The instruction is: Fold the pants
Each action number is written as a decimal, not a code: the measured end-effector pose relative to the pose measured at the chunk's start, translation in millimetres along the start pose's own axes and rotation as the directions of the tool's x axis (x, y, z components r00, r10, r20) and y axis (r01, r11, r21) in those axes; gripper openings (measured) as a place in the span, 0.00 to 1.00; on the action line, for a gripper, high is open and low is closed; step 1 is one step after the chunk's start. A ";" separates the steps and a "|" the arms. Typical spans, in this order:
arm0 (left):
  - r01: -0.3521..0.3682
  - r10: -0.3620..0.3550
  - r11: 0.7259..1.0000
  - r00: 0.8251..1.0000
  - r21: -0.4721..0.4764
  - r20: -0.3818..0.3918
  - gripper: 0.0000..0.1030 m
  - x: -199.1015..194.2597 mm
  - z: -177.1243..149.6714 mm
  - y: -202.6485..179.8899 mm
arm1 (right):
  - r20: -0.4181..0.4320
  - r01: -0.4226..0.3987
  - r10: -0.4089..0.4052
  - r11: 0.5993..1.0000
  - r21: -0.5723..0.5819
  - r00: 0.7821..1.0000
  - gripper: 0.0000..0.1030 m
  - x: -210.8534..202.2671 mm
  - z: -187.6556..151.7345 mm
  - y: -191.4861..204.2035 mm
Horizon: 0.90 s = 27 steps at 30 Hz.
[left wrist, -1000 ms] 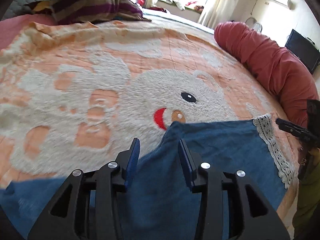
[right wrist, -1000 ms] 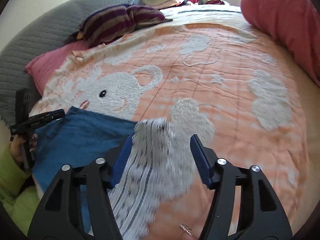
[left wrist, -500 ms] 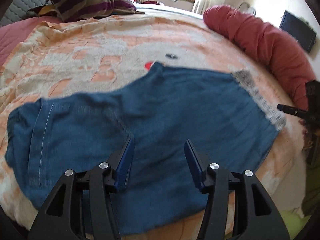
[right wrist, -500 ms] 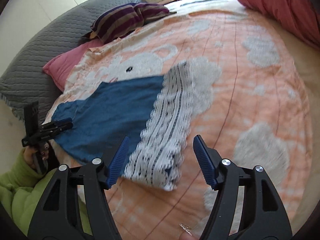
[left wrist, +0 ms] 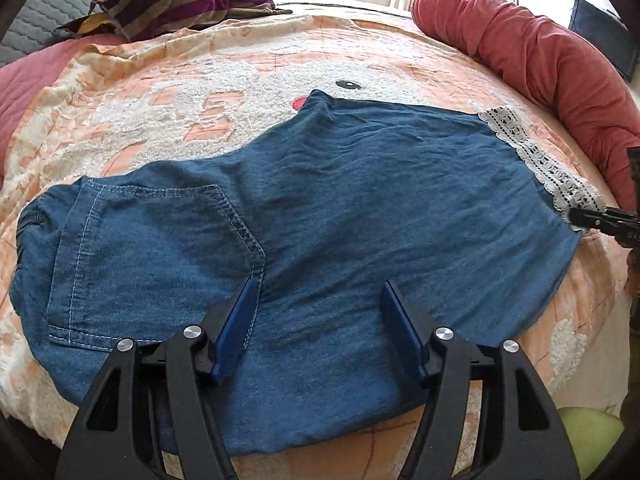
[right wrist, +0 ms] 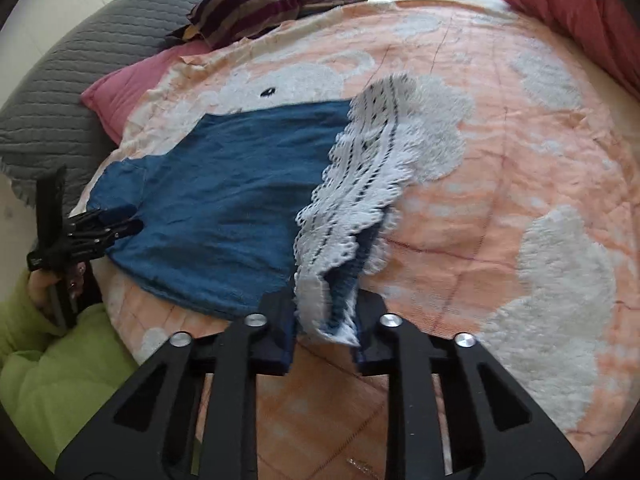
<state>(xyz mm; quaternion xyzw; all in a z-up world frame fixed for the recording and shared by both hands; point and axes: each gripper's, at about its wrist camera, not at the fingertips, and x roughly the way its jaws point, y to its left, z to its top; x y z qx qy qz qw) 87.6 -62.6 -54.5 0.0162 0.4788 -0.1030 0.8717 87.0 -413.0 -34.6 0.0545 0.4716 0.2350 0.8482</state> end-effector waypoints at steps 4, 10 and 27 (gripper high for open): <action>0.011 -0.011 1.000 1.000 -0.011 -0.004 0.62 1.6 0.8 3.2 | -0.016 0.054 -0.055 0.998 -0.019 0.998 0.12 0.1 -4.8 -0.1; 0.017 -0.017 1.000 1.000 -0.016 -0.004 0.62 2.3 1.7 4.0 | -0.031 0.061 -0.060 0.997 0.042 0.998 0.23 2.8 -10.6 -14.5; 0.009 -0.007 1.000 0.998 -0.022 0.070 0.72 -27.2 7.0 -4.4 | 0.182 0.119 -0.103 0.990 -0.077 0.978 0.67 -36.2 16.6 32.1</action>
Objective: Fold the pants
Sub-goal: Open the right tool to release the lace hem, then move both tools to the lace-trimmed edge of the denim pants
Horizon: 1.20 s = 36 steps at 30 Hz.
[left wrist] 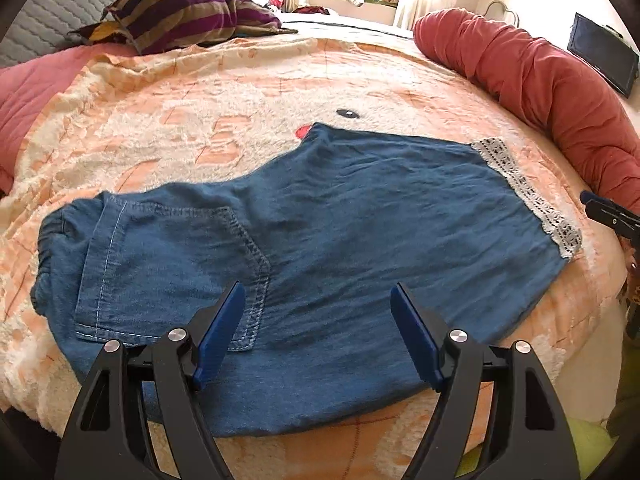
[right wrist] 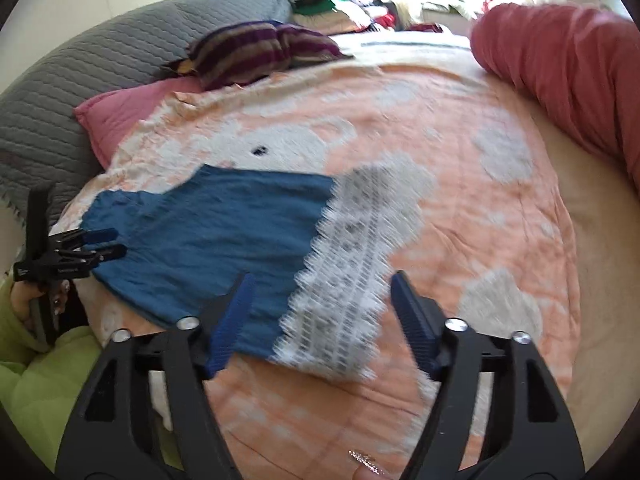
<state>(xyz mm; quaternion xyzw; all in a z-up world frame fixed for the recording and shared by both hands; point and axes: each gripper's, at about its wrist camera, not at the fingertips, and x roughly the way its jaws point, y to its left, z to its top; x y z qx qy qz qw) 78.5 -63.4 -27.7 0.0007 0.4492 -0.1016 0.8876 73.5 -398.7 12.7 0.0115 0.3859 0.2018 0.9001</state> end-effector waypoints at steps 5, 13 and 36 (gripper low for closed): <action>-0.002 0.002 1.000 1.000 0.024 0.002 0.72 -0.8 1.3 -9.3 | -0.011 -0.014 0.013 0.996 -0.084 1.000 0.72 21.1 2.3 38.3; -0.012 0.013 1.000 0.996 0.015 -0.088 0.72 21.5 -7.1 -3.9 | -0.160 -0.035 0.018 0.994 -0.103 0.987 0.74 75.5 -13.9 59.4; 0.011 -0.010 0.999 1.000 0.048 -0.030 0.83 3.5 10.7 -22.3 | 0.009 -0.004 0.004 1.000 -0.019 1.000 0.85 14.8 0.9 23.8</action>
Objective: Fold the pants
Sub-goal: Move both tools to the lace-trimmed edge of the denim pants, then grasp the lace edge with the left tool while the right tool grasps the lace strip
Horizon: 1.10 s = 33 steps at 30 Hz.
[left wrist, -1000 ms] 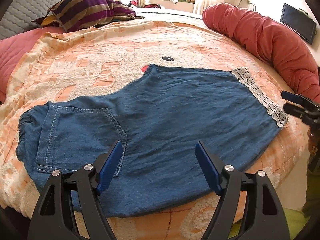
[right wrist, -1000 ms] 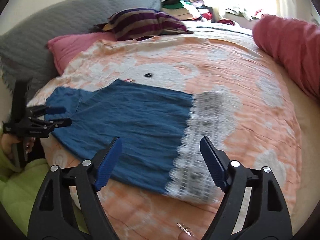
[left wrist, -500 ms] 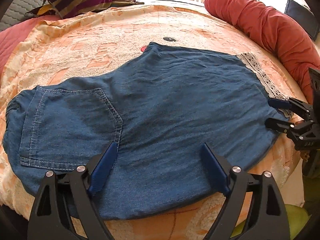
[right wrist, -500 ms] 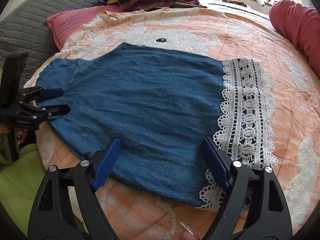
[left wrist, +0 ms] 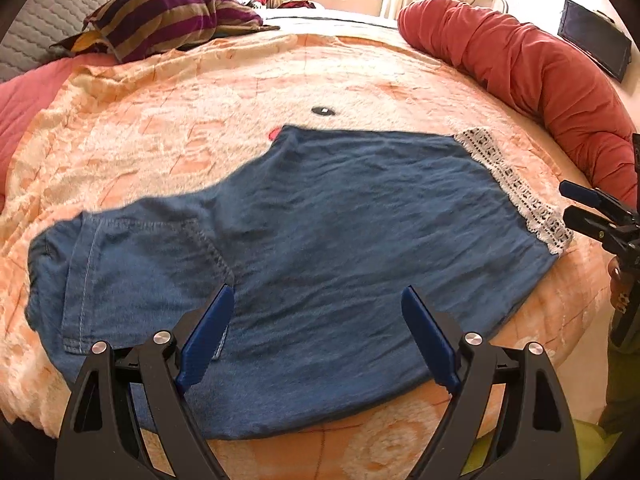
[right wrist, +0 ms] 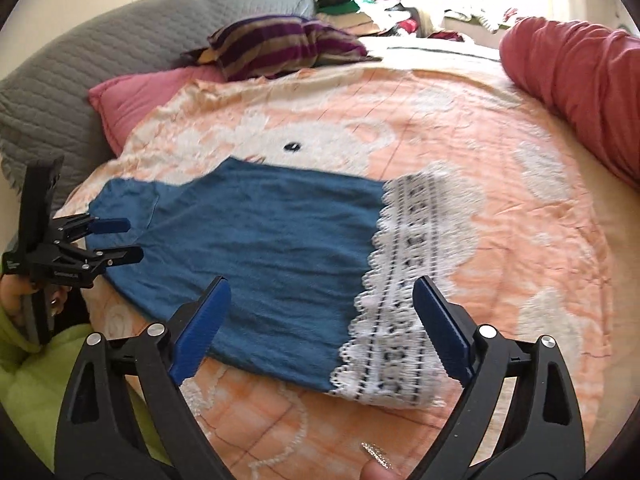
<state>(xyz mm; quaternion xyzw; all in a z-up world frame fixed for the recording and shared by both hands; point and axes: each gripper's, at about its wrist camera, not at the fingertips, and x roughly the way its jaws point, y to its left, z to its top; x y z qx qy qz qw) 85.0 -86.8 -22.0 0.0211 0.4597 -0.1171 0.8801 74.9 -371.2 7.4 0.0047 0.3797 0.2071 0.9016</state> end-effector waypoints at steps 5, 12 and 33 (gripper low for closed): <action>0.011 -0.012 1.000 1.000 0.024 0.012 0.83 -3.8 12.8 -11.8 | 0.032 0.036 -0.036 0.999 0.007 0.999 0.87 -12.8 0.8 -7.6; 0.039 -0.040 0.998 0.999 0.046 0.010 0.96 -0.7 28.4 -23.9 | 0.044 0.078 -0.079 0.996 0.032 0.996 0.89 -20.5 -2.5 -19.3; 0.103 -0.100 0.969 0.995 0.225 -0.023 0.96 65.3 138.9 -103.1 | -0.045 0.074 -0.068 0.984 0.163 0.997 0.90 0.5 -28.5 -48.1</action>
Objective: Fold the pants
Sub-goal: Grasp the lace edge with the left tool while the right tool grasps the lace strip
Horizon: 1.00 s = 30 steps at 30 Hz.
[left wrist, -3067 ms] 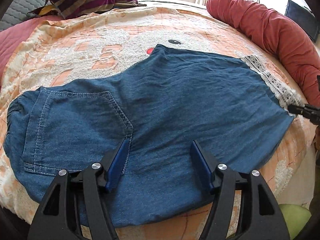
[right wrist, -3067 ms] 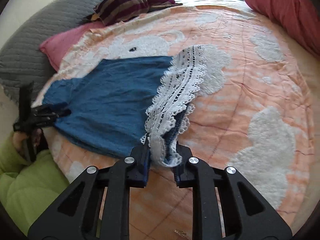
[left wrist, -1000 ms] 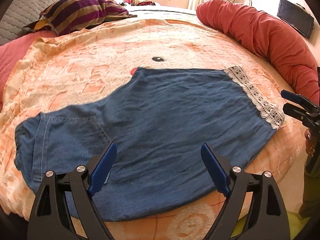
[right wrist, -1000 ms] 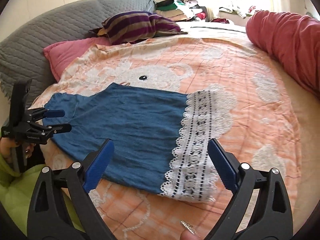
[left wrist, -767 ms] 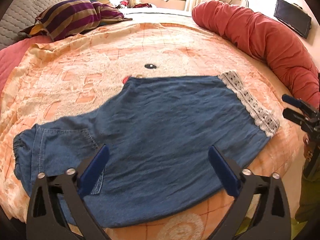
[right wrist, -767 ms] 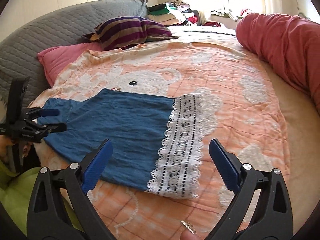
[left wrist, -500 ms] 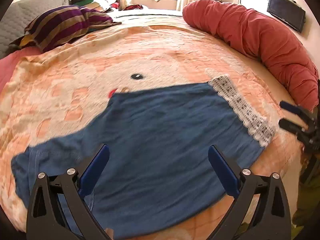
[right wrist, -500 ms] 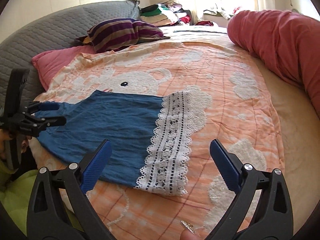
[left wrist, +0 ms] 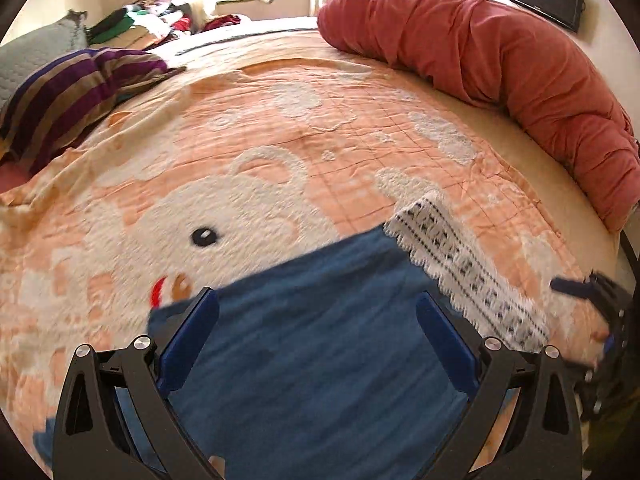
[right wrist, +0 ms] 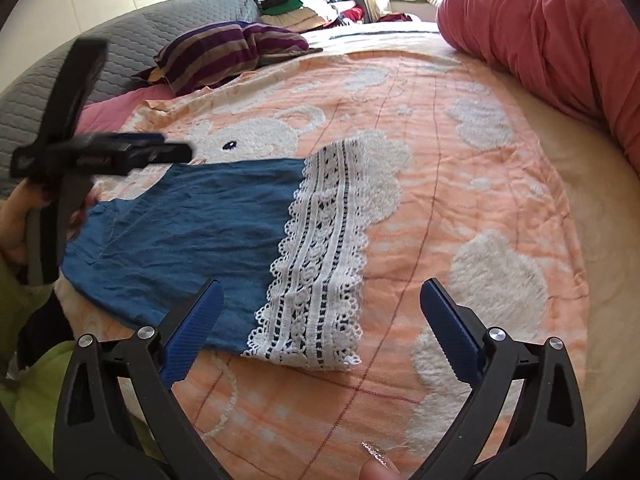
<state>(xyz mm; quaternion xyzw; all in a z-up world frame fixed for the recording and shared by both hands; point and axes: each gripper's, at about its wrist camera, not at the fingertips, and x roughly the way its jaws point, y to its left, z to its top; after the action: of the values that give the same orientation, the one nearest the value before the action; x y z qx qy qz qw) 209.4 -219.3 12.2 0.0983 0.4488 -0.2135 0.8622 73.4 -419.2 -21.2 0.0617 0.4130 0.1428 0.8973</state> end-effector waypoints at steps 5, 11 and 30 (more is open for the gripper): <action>0.019 -0.018 0.999 1.000 0.048 -0.024 0.96 31.4 22.1 -10.9 | -0.021 -0.020 0.021 0.999 0.030 1.000 0.90 9.6 -6.8 -0.5; 0.095 -0.094 0.995 0.994 0.021 -0.062 0.95 67.6 40.9 -13.7 | -0.040 -0.056 0.060 0.995 0.079 0.997 0.90 20.9 -11.7 -3.4; 0.325 -0.311 0.944 0.936 0.062 -0.166 0.69 134.2 39.4 -35.9 | -0.017 -0.121 0.124 0.985 0.119 0.992 0.58 35.5 -10.3 0.7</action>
<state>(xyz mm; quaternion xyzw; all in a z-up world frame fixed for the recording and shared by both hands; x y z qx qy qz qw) 289.7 -303.1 -73.8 0.0787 0.5138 -0.3616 0.7740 87.4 -407.7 -53.4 0.1381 0.4272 0.1736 0.8765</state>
